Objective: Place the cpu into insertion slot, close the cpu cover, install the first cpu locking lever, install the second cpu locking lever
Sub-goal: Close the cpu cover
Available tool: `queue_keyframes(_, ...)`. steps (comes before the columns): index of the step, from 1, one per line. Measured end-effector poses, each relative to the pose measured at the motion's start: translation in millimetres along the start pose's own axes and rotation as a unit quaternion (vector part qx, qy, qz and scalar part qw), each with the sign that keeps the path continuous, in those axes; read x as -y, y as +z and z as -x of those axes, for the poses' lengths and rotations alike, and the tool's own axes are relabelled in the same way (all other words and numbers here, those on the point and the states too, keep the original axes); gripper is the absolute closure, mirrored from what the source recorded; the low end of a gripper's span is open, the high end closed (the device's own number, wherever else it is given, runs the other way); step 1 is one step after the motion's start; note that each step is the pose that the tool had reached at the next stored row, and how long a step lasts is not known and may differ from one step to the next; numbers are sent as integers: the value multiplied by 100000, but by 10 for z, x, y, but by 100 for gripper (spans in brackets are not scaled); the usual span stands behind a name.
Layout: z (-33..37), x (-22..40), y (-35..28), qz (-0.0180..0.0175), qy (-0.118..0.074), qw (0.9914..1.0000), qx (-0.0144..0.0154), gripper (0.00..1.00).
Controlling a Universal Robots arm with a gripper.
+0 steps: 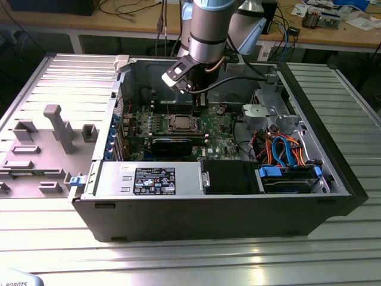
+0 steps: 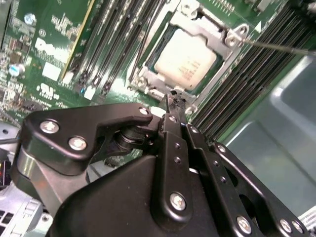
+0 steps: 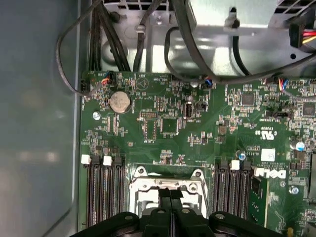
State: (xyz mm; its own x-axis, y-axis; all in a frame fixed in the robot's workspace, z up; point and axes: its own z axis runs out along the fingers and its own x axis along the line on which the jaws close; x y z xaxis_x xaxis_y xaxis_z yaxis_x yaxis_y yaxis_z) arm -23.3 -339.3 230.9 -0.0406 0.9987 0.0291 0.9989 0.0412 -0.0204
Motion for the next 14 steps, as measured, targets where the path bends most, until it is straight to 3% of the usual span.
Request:
queue_keyframes(6,-7,207,60,0,10,100000,1,89)
queue_keyframes(14,-12,339,105,2,0,100000,-4,89)
